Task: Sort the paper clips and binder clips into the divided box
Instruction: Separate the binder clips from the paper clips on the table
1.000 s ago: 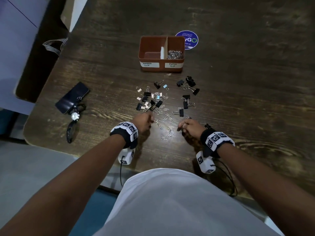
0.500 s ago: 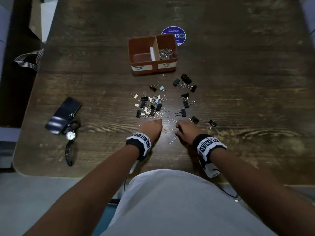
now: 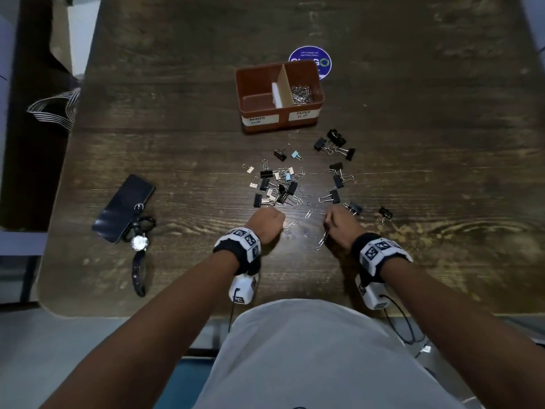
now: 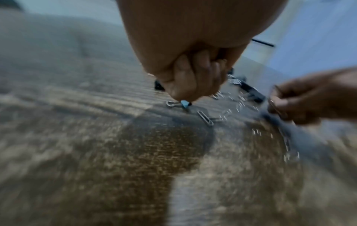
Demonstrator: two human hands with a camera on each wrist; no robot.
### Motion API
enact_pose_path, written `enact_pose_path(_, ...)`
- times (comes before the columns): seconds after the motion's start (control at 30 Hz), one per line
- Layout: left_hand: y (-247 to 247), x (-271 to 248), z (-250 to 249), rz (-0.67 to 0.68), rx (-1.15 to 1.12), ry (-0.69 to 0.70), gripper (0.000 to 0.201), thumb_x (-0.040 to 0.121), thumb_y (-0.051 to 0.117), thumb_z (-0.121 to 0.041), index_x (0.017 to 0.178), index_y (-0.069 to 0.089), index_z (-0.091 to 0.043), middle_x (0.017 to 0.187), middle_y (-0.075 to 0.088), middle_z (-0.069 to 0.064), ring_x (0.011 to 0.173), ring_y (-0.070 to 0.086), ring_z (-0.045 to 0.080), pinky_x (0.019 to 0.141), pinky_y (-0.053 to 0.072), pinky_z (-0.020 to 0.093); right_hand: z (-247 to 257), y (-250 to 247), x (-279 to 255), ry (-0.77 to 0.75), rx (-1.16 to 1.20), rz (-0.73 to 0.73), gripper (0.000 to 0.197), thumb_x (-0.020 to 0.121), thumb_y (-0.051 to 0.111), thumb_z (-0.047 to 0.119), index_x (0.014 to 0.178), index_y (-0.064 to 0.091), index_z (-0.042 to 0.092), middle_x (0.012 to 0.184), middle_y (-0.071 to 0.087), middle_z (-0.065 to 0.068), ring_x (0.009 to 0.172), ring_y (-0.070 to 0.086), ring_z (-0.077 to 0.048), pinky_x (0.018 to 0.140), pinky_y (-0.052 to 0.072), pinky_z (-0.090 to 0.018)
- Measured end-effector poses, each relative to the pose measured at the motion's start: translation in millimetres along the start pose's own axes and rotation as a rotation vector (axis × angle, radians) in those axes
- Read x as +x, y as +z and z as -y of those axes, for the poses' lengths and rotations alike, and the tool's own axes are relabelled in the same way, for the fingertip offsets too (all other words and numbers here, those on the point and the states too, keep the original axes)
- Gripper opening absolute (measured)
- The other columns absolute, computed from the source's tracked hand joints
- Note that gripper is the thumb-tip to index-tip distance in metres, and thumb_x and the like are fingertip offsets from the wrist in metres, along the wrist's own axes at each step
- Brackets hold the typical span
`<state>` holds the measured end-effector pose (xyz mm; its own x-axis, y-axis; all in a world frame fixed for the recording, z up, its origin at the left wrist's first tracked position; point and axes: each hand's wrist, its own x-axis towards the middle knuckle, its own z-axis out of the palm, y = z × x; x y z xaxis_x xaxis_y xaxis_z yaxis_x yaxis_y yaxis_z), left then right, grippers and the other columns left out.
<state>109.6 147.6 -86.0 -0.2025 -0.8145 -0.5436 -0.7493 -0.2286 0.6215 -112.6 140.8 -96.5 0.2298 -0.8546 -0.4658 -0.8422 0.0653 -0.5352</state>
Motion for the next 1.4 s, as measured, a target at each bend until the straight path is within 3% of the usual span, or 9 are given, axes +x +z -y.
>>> enact_pose_path(0.1,-2.9,-4.5,11.3,0.151,-0.862,-0.225,0.021,0.063,0.048,-0.02,0.048,0.034,-0.013,0.045,0.029,0.005,0.039,0.022,0.012,0.041,0.019,0.022,3.4,-11.6,0.2,0.108,0.313,-0.091,0.011,0.092,0.049,0.002,0.087,0.047,0.011,0.082,0.054,-0.002,0.072,0.049,-0.012,0.059,0.03,-0.026)
enact_pose_path(0.2,-6.2,-11.6,11.4,0.272,-1.022,-0.262,0.029,0.075,0.045,-0.026,0.051,0.033,-0.014,0.047,0.029,0.004,0.038,0.021,0.011,0.047,0.005,0.025,6.8,-22.1,6.2,0.118,0.565,-0.033,0.018,0.092,0.052,0.0,0.09,0.053,0.017,0.078,0.057,0.003,0.065,0.049,-0.006,0.06,0.036,-0.023)
enact_pose_path(0.3,-10.0,-10.3,9.6,0.29,-0.956,-0.279,0.048,0.097,0.038,-0.035,0.053,0.037,-0.014,0.049,0.033,0.003,0.037,0.026,0.013,0.047,0.009,0.028,10.1,-32.2,11.9,0.151,0.728,0.14,0.027,0.092,0.038,-0.009,0.095,0.058,0.009,0.062,0.055,0.004,0.05,0.044,-0.007,0.048,0.035,-0.019)
enact_pose_path(0.43,-6.4,-1.4,11.1,0.021,-0.1,-0.05,0.037,0.1,0.041,-0.022,0.071,0.057,-0.005,0.069,0.061,0.012,0.06,0.054,0.023,0.064,0.048,0.033,1.8,-39.8,9.4,0.162,0.808,0.38,0.037,0.098,0.032,0.012,0.069,0.055,0.006,0.048,0.045,-0.001,0.037,0.035,-0.013,0.039,0.024,-0.023)
enact_pose_path(0.67,6.5,-8.9,28.5,-0.126,0.437,0.175,0.013,0.094,0.049,-0.036,0.1,0.047,-0.025,0.09,0.065,0.001,0.077,0.058,0.023,0.069,0.049,0.034,-22.6,-21.7,7.7,-0.304,-0.212,0.329,0.016,0.091,0.055,0.042,0.1,0.051,0.03,0.098,0.06,0.003,0.085,0.057,-0.016,0.077,0.051,-0.035)
enact_pose_path(0.77,13.8,-13.5,33.8,-0.122,0.542,0.192,0.014,0.094,0.052,-0.034,0.102,0.043,-0.027,0.092,0.064,0.001,0.077,0.059,0.025,0.065,0.048,0.036,-34.6,-6.2,4.6,-0.459,-0.45,0.268,0.022,0.091,0.057,0.032,0.111,0.047,0.031,0.104,0.053,0.002,0.084,0.056,-0.019,0.071,0.052,-0.035)
enact_pose_path(0.93,21.2,-12.6,26.1,-0.136,0.622,0.137,0.003,0.091,0.05,-0.019,0.093,0.049,-0.021,0.088,0.063,0.002,0.073,0.058,0.024,0.059,0.037,0.031,-46.6,7.1,5.6,-0.508,-0.336,0.179,0.013,0.087,0.065,0.014,0.086,0.052,0.017,0.086,0.052,-0.002,0.073,0.052,-0.02,0.067,0.05,-0.038)
enact_pose_path(1.13,14.2,-15.1,11.8,-0.071,0.535,0.083,0.008,0.097,0.042,-0.024,0.094,0.044,-0.016,0.085,0.062,0.005,0.068,0.056,0.023,0.064,0.05,0.037,-35.9,-5.3,-1.8,-0.42,-0.226,0.189,0.009,0.097,0.048,0.017,0.089,0.049,0.013,0.089,0.047,-0.002,0.075,0.046,-0.02,0.068,0.038,-0.031)
enact_pose_path(1.4,-108.5,51.9,-99.4,-0.279,0.136,0.18,0.01,0.102,0.04,-0.02,0.098,0.046,-0.012,0.084,0.061,0.006,0.07,0.059,0.02,0.065,0.052,0.035,55.1,-129.2,83.8,-0.131,0.128,-0.002,0.006,0.096,0.053,0.015,0.096,0.059,0.015,0.086,0.06,0.003,0.074,0.053,-0.009,0.065,0.041,-0.023)
